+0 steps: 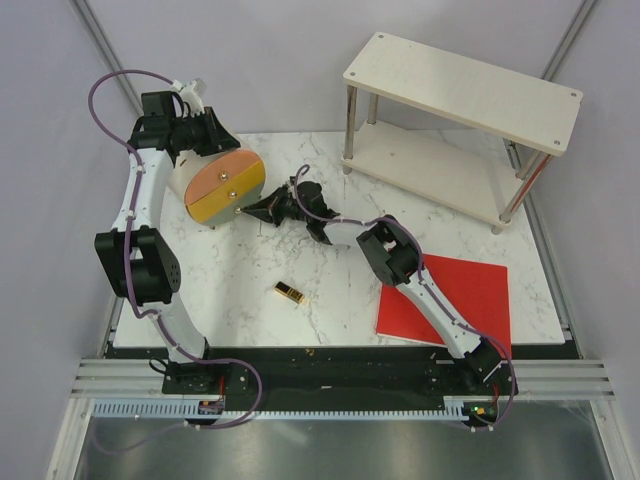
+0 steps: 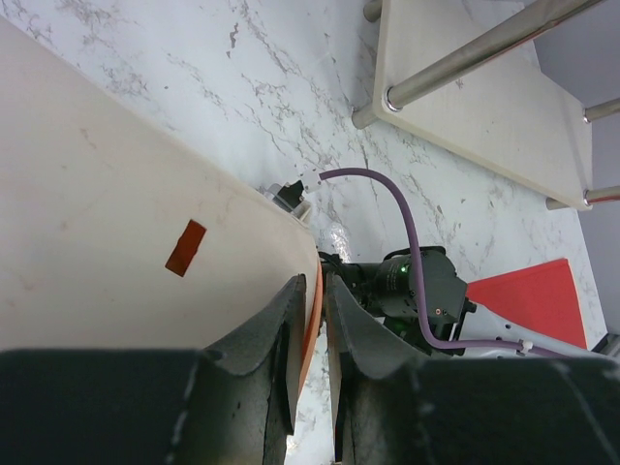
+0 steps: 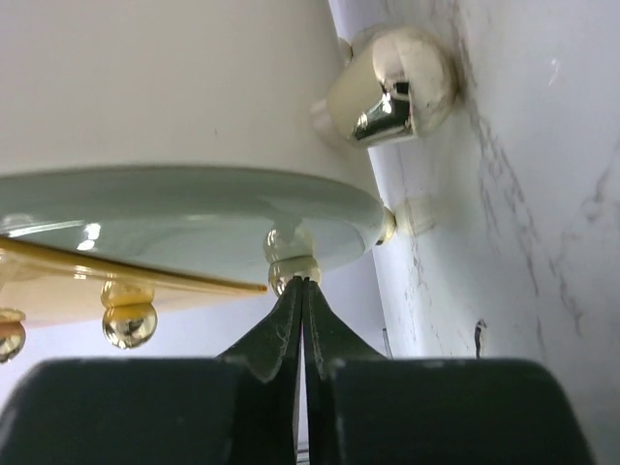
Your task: Organize the makeup
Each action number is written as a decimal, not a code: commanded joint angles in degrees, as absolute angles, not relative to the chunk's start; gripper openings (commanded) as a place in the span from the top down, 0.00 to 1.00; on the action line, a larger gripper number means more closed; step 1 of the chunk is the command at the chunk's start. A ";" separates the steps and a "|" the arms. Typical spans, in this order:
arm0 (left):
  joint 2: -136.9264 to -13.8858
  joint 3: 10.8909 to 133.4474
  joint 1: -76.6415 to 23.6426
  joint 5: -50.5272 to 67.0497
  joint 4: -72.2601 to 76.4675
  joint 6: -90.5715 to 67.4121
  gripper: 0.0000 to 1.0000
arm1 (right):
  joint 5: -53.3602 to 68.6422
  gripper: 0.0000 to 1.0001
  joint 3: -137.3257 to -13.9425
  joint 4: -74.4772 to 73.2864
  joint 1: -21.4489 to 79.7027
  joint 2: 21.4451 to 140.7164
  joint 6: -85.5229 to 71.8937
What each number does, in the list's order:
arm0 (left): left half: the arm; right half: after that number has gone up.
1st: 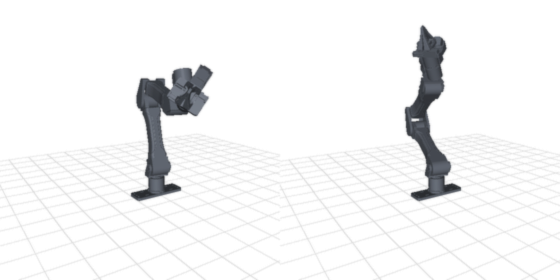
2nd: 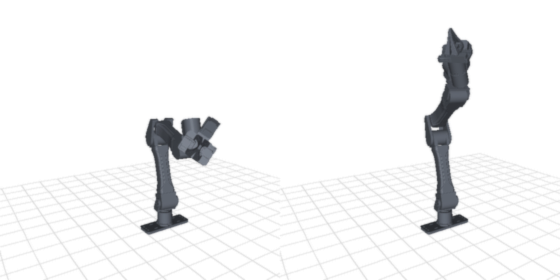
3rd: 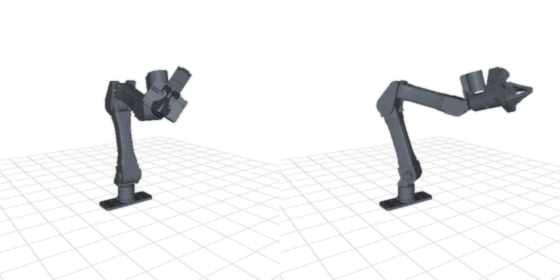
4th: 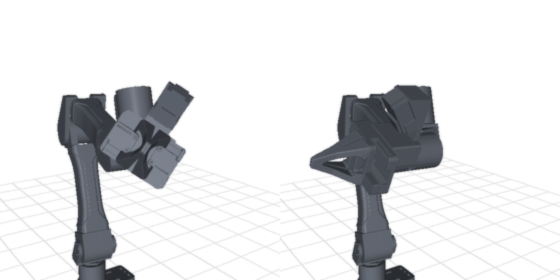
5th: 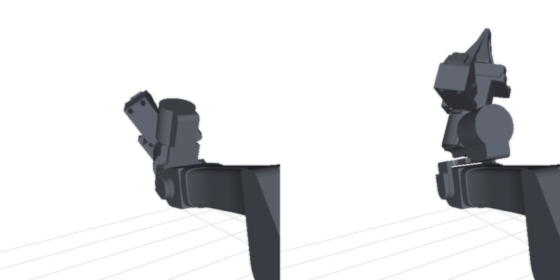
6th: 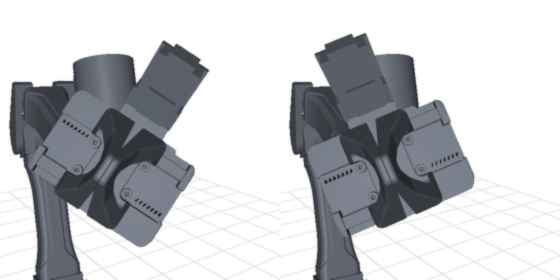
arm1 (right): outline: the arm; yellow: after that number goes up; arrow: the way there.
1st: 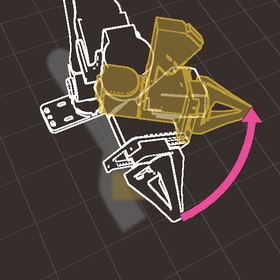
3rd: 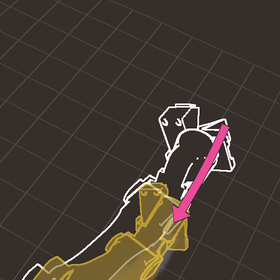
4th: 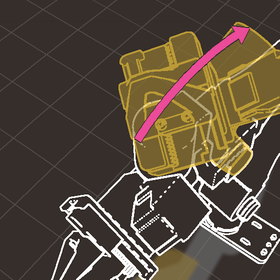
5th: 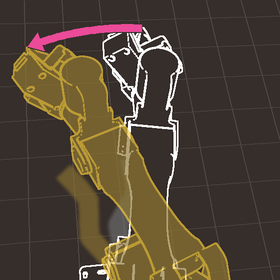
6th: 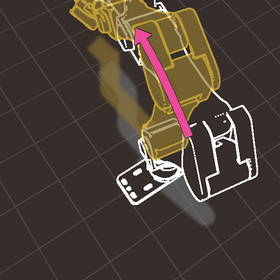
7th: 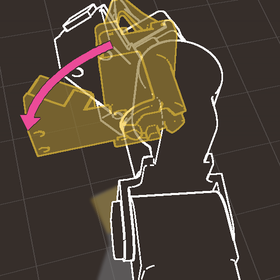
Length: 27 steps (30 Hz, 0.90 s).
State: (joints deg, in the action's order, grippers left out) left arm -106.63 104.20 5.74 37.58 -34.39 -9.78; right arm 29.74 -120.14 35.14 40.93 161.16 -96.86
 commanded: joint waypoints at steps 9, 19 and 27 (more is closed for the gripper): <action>-111.09 101.08 6.77 30.15 -48.52 -8.09 0.75 | 31.55 0.81 -113.20 36.74 41.57 156.89 -98.44; -110.04 101.25 6.77 29.36 -48.52 -8.17 0.75 | 30.67 0.53 -114.52 37.62 41.92 158.03 -99.66; -108.46 101.60 6.77 28.22 -48.43 -8.26 0.75 | 30.15 0.53 -120.14 35.08 43.41 161.45 -100.72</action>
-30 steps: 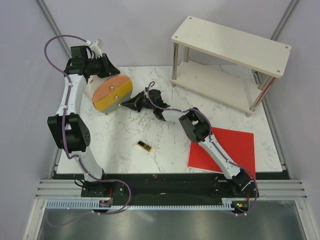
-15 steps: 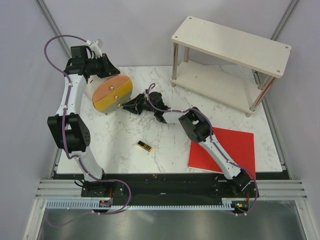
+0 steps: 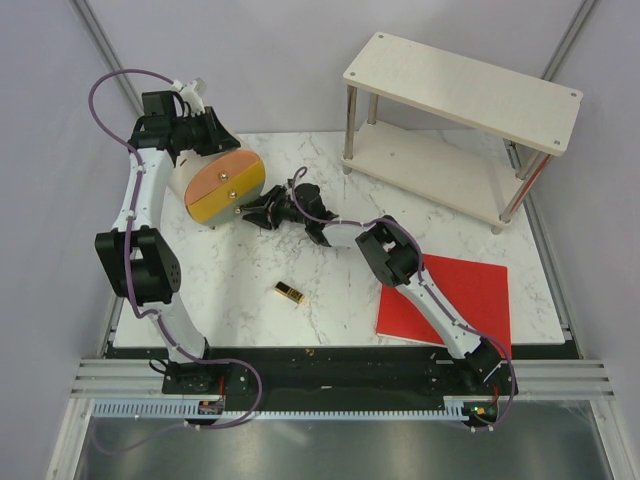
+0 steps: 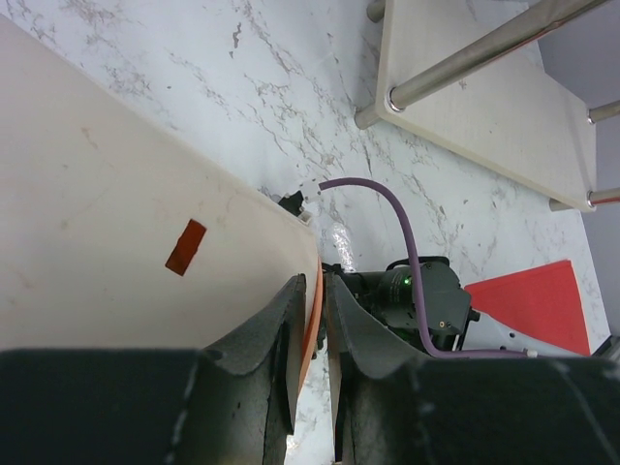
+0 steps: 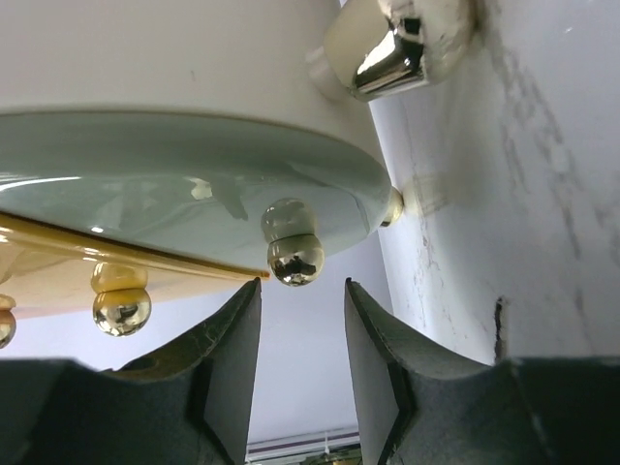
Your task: Organize the makeup
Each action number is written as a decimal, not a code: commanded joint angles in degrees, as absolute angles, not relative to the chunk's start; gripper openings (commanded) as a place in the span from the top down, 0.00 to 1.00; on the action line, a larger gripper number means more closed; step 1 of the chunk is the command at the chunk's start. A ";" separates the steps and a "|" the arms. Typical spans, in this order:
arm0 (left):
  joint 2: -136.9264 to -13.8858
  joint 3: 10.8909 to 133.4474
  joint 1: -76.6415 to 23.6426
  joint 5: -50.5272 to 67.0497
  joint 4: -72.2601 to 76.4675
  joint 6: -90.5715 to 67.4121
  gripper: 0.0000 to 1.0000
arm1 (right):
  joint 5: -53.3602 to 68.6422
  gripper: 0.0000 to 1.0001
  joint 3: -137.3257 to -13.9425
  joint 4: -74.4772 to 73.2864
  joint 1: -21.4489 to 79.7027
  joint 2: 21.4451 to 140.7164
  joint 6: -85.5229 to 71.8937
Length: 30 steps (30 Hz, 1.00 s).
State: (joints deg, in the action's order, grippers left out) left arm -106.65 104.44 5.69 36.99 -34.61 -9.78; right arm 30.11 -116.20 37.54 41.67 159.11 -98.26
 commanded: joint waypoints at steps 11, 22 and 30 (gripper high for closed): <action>-98.01 98.79 7.47 11.08 -41.14 -13.18 0.80 | 28.04 0.53 -120.06 34.63 43.77 161.72 -101.16; -96.32 97.65 9.40 10.02 -37.79 -15.73 0.82 | 26.28 0.53 -121.03 34.89 42.72 162.77 -102.22; -100.46 99.67 9.49 13.35 -39.73 -15.03 0.83 | 23.91 0.54 -121.29 36.47 41.92 163.91 -104.67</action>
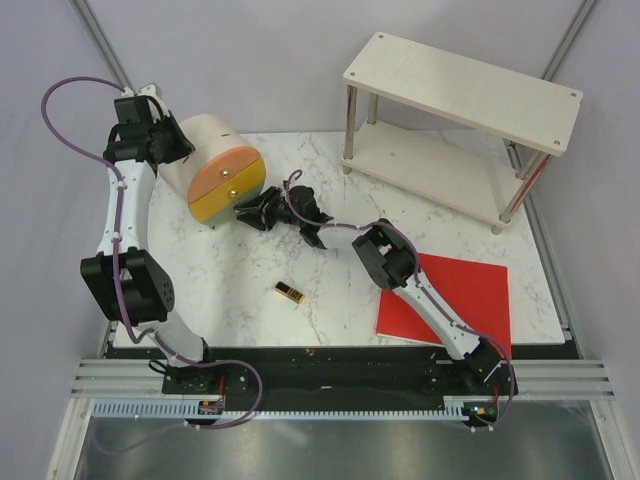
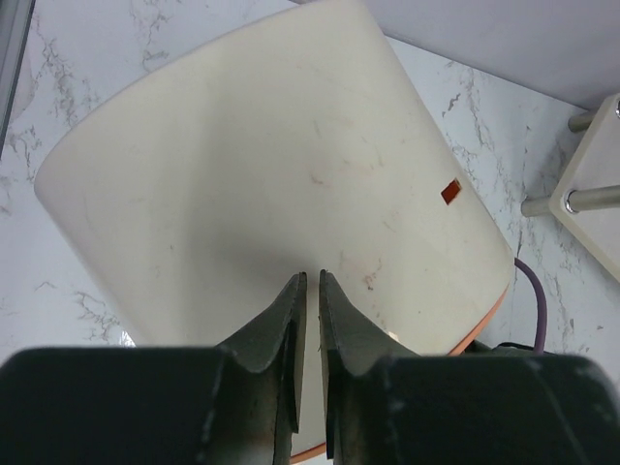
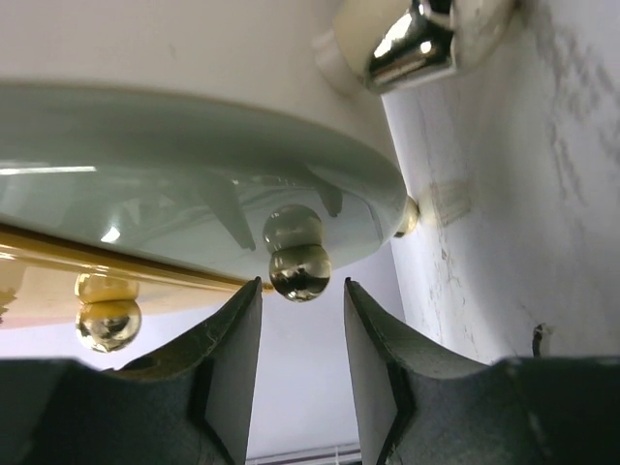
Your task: Organize the makeup
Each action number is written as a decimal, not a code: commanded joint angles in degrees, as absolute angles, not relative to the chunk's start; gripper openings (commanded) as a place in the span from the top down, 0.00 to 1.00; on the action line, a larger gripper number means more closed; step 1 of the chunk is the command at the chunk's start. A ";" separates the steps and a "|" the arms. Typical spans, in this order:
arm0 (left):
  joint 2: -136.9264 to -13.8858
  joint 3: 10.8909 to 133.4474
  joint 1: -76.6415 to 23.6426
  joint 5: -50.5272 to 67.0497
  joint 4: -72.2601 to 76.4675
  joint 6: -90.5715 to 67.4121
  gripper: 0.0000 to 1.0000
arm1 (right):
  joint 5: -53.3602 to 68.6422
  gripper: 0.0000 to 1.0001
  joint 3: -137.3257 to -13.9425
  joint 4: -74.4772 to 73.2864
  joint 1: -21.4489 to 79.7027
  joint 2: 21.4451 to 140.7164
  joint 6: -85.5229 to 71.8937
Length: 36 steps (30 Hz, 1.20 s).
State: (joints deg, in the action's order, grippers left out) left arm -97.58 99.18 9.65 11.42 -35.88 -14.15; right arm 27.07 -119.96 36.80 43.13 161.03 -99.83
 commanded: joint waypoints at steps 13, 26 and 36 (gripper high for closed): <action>-100.37 98.79 9.58 14.33 -39.90 -14.06 0.83 | 22.85 0.64 -123.31 32.52 41.92 165.06 -103.54; -101.25 99.05 9.58 14.94 -40.52 -13.89 0.83 | 23.29 0.94 -111.46 32.87 41.49 158.48 -103.01; -101.34 99.58 9.58 14.94 -40.69 -13.80 0.83 | 25.22 1.00 -99.41 36.82 40.96 150.04 -104.24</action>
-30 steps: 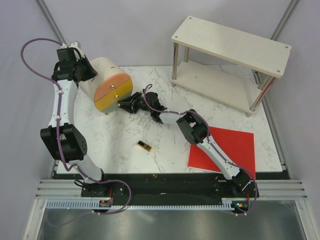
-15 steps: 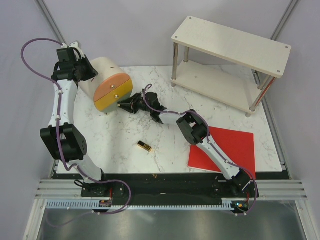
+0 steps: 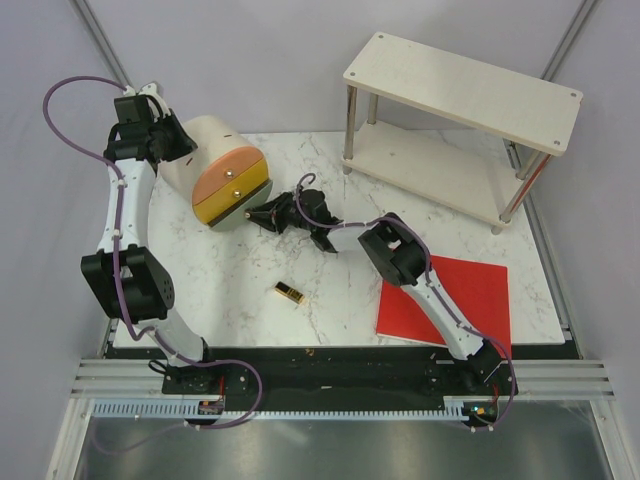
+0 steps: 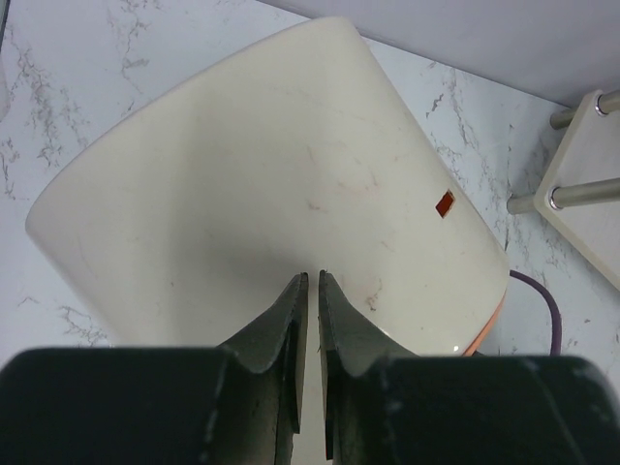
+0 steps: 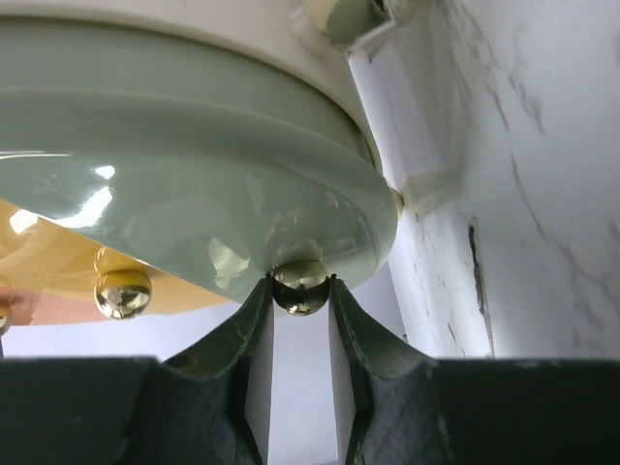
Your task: Organize the makeup
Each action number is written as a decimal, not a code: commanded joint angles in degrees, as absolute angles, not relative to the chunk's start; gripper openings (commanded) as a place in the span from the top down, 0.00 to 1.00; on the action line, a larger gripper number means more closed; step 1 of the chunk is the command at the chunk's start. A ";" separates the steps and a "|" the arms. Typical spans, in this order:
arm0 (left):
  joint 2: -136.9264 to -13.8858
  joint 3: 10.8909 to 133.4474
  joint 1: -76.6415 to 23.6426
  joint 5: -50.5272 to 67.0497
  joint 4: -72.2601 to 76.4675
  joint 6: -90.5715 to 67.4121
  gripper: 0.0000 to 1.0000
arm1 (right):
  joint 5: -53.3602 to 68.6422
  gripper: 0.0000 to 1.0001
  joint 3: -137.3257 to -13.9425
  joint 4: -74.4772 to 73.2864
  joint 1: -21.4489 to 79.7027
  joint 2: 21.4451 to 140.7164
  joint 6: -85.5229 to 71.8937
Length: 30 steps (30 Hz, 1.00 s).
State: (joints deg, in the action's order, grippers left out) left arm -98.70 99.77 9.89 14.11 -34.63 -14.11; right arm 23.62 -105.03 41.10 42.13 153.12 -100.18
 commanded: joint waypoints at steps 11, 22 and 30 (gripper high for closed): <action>-101.51 99.76 9.58 15.03 -40.69 -13.80 0.83 | 28.56 1.00 -79.90 44.56 40.78 138.87 -108.10; -101.43 99.32 9.58 15.73 -40.78 -13.54 0.83 | 30.76 0.62 -81.11 38.24 40.43 135.36 -101.26; -101.34 99.67 9.58 16.70 -40.69 -13.36 0.82 | 34.62 0.48 -79.02 27.64 37.88 130.71 -91.27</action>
